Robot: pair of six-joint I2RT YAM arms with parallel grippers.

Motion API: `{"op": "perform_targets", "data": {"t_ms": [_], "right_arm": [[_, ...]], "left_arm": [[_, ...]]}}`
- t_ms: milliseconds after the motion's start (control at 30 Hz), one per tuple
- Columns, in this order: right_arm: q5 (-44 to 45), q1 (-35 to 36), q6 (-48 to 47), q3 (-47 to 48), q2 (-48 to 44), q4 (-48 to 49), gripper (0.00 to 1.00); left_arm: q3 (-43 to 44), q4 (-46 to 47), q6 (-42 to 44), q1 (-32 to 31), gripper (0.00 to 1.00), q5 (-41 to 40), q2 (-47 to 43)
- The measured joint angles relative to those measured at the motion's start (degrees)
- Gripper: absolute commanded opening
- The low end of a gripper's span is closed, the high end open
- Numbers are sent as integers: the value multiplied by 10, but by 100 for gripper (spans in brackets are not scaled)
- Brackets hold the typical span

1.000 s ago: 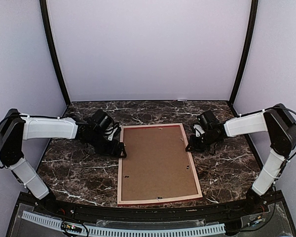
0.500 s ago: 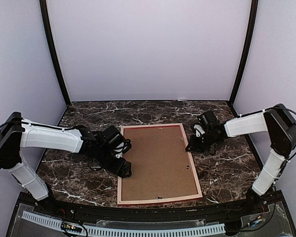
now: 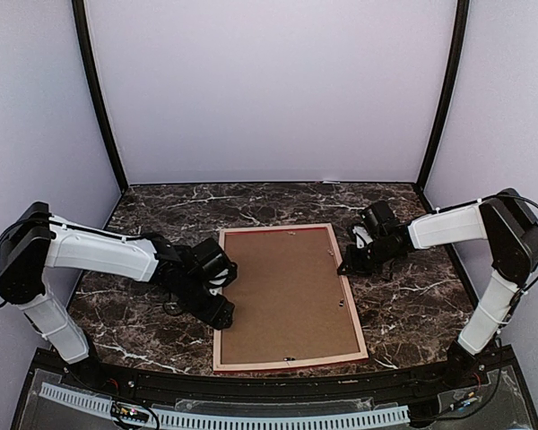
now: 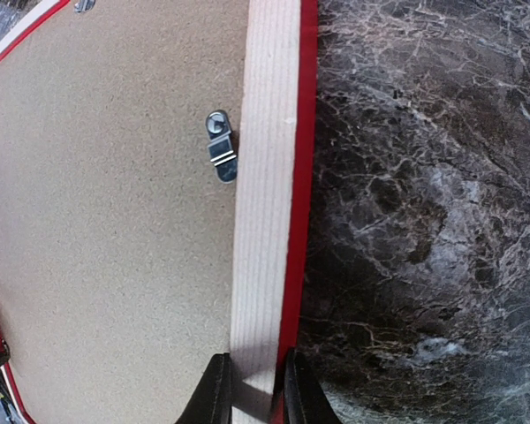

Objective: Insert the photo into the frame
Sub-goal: Press the fastener onto the backboard.

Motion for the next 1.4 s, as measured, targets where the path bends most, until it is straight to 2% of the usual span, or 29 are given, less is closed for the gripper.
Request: {"op": "perform_targets", "data": {"t_ms": [233, 467, 700, 1000, 1400], "right_arm": [[-1, 0, 0, 0, 0, 0, 0], [-2, -1, 0, 0, 0, 0, 0], [1, -2, -2, 0, 0, 1, 0], [2, -4, -4, -1, 0, 3, 0], [1, -4, -4, -5, -1, 10, 0]], "left_arm": [[18, -7, 8, 0, 70, -3, 21], [30, -5, 3, 0, 55, 0, 33], [35, -8, -34, 2, 46, -1, 38], [36, -5, -76, 3, 44, -1, 40], [32, 0, -118, 15, 36, 16, 39]]}}
